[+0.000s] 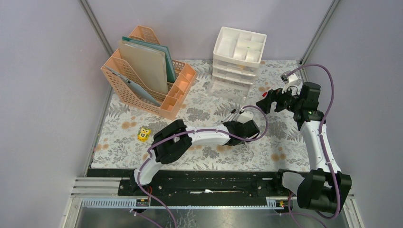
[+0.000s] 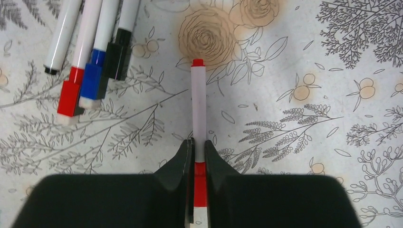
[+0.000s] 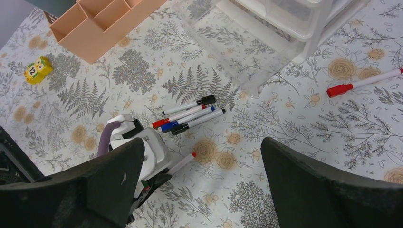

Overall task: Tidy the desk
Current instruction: Pick up the stationery from the center of the board.

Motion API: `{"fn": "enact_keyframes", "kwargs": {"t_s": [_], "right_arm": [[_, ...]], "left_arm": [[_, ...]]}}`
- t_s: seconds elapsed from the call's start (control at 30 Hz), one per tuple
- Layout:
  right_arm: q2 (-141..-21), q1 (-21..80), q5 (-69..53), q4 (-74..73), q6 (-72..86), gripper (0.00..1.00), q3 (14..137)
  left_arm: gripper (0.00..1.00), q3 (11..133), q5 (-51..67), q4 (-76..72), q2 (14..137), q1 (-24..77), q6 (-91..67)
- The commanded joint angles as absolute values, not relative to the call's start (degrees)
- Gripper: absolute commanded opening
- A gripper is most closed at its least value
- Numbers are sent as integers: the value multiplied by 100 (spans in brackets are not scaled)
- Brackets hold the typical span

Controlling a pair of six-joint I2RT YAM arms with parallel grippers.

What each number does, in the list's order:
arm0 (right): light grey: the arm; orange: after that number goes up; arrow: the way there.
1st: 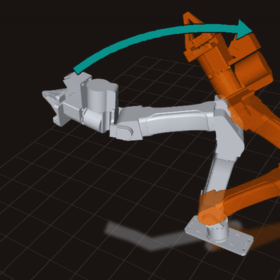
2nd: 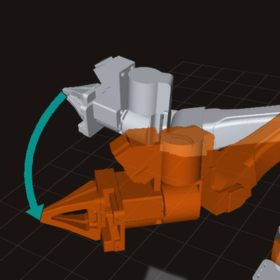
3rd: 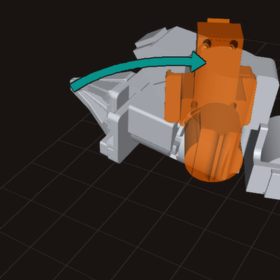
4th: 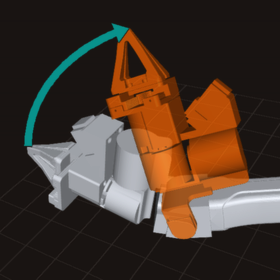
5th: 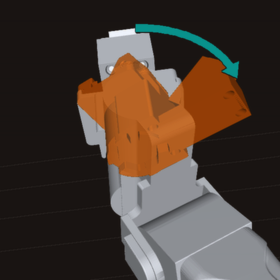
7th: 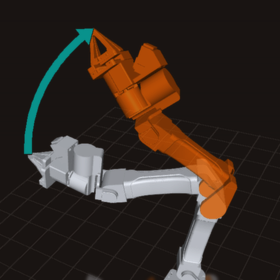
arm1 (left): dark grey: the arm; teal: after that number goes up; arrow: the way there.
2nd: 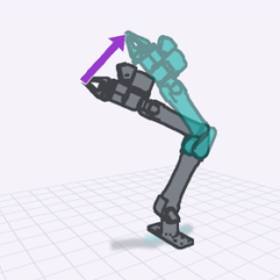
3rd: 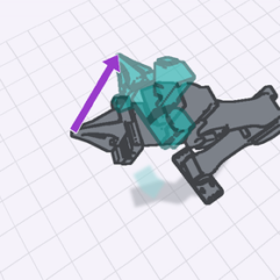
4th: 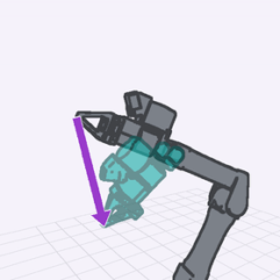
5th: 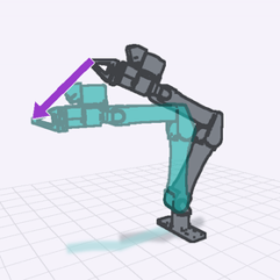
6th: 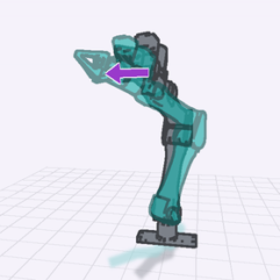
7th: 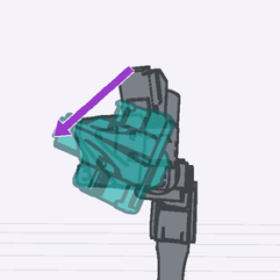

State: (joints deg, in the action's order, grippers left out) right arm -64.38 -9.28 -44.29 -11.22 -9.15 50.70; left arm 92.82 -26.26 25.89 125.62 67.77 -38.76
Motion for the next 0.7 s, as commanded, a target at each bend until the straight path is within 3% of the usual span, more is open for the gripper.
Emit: {"fn": "enact_keyframes", "kwargs": {"t_s": [0.0,0.33,0.67], "right_arm": [[-6301,-966,-4672,-877,-838,100,5041],[-6379,-967,-5600,-386,-365,100,4804],[-6569,-773,-7173,1711,1417,100,4129]], "left_arm": [[1,8909,-2814,2412,11977,6777,-3899],[0,6316,-2450,10,9631,6590,-3856],[0,2742,-1437,-4786,7179,6207,-3933]]}}
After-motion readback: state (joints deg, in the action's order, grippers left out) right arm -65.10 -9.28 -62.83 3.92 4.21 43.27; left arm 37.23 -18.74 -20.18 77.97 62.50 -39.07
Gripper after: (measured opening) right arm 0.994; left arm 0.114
